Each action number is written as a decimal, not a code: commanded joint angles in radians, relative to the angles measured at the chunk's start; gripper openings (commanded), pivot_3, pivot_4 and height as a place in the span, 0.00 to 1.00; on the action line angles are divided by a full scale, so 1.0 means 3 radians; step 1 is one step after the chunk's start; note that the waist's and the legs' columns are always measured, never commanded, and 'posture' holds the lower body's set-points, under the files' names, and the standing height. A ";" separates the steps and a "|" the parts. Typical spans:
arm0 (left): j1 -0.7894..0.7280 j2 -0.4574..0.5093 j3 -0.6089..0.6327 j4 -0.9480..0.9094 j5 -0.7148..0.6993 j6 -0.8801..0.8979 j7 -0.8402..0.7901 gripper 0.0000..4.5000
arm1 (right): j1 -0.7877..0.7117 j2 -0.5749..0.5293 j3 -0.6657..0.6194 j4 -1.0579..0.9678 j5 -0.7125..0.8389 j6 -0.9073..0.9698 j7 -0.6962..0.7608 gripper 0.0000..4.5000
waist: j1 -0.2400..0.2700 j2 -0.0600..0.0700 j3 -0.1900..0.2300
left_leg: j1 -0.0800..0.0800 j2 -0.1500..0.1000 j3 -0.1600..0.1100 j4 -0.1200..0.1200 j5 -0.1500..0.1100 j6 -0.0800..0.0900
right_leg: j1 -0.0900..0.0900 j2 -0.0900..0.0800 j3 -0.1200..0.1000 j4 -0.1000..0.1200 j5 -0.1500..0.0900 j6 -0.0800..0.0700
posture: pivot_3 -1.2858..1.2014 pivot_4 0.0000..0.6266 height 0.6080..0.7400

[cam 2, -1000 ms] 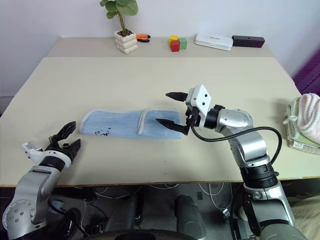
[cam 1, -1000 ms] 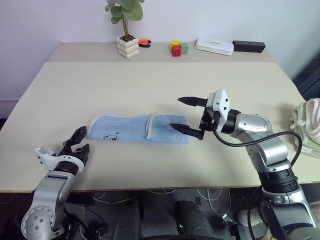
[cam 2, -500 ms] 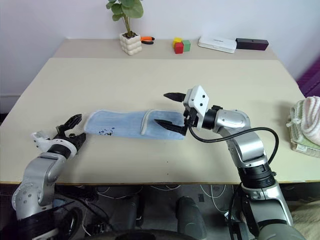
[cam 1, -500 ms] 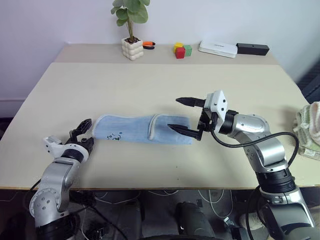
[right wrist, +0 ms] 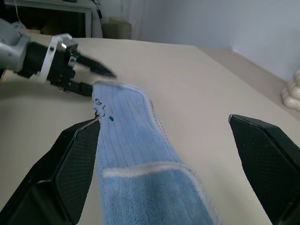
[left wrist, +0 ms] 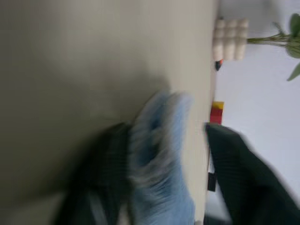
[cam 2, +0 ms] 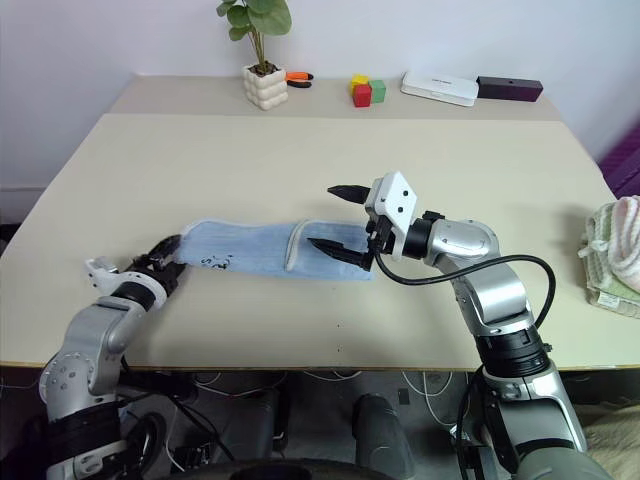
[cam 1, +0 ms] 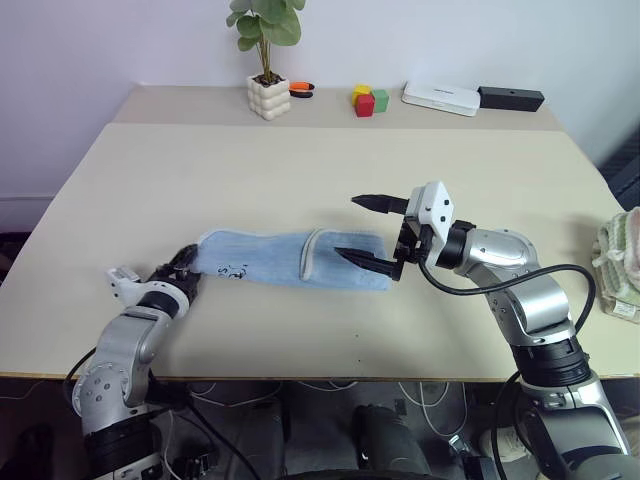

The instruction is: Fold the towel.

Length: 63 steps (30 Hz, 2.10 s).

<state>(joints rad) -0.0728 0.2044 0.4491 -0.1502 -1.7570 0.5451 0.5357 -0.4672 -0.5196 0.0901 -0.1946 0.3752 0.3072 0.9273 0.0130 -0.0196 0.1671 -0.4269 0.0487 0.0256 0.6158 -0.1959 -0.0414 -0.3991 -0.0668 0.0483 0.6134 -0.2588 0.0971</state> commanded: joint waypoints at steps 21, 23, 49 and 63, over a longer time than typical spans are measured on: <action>-0.0404 0.0395 -0.0522 -0.0768 0.0676 0.0257 -0.0639 0.01 | 0.0008 -0.0227 -0.0209 0.0163 0.0024 -0.0110 0.0180 1.00 | -0.0007 -0.0008 0.0005 | -0.0020 0.0001 0.0003 -0.0006 0.0000 0.0000 | -0.0022 0.0004 0.0001 -0.0004 0.0000 0.0000 | 0.52 0.24 1.00; -0.0456 0.0463 -0.0589 -0.0743 0.0738 0.0323 -0.0744 0.01 | 0.0016 -0.0322 -0.0242 0.0210 0.0026 -0.0114 0.0254 1.00 | -0.0011 -0.0008 0.0005 | -0.0022 0.0001 0.0003 -0.0007 0.0000 0.0001 | -0.0025 0.0004 0.0001 -0.0004 0.0000 0.0000 | 0.52 0.24 1.00; -0.1785 0.0275 -0.1947 0.0262 0.2763 0.1062 -0.3104 0.01 | 0.0472 -0.1011 -0.0665 0.0293 -0.0054 -0.0190 0.0473 1.00 | -0.0005 -0.0009 0.0006 | -0.0037 0.0002 -0.0002 -0.0002 0.0001 0.0002 | -0.0036 0.0015 0.0001 -0.0002 0.0005 0.0020 | 0.52 0.24 1.00; -0.1973 -0.0140 -0.2200 0.0708 0.3457 0.0970 -0.3565 0.01 | 0.0743 -0.1101 -0.0803 0.0106 -0.0016 -0.0167 0.0361 1.00 | -0.0006 -0.0009 0.0006 | -0.0037 0.0002 -0.0005 0.0001 0.0002 0.0003 | -0.0036 0.0017 0.0001 0.0002 0.0006 0.0027 | 0.52 0.24 1.00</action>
<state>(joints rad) -0.6453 0.1778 -0.1925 0.0661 -0.7441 0.8564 -0.5106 -0.2452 -0.8436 -0.1138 -0.1326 0.3586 0.2629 1.0452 0.0113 -0.0222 0.1688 -0.4382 0.0492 0.0241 0.6162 -0.1953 -0.0406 -0.4098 -0.0618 0.0486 0.6141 -0.2570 0.1054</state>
